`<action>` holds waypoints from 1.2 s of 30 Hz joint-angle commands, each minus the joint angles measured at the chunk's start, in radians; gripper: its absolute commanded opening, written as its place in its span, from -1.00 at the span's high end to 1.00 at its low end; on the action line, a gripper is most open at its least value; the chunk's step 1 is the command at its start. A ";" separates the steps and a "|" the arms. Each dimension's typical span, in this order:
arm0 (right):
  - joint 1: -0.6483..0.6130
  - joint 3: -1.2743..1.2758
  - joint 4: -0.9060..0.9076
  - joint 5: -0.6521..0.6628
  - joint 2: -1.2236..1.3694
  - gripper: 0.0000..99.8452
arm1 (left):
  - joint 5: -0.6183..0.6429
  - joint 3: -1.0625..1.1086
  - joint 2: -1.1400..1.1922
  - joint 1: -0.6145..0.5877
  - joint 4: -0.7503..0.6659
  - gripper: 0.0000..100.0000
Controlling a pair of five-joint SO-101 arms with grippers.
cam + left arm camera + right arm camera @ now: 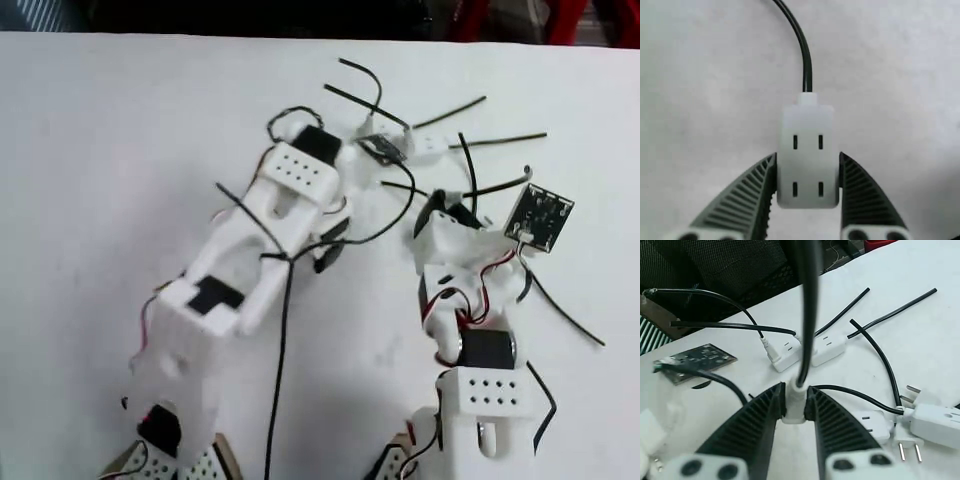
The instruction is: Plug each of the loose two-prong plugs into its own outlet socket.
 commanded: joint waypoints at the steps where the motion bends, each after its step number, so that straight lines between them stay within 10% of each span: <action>1: 0.007 -0.012 -0.015 -0.005 -0.013 0.96 | -0.018 0.215 -0.216 -0.022 -0.110 0.88; 11: -0.012 -0.005 -0.012 -0.003 -0.015 0.96 | -0.071 0.799 -0.446 -0.096 -0.551 0.51; 25: -0.116 -0.012 0.068 0.149 -0.015 0.96 | -0.068 0.927 -0.862 -0.191 -0.466 0.50; 36: -0.472 -0.060 0.245 0.396 -0.013 0.96 | -0.037 1.338 -1.353 -0.550 -0.620 0.49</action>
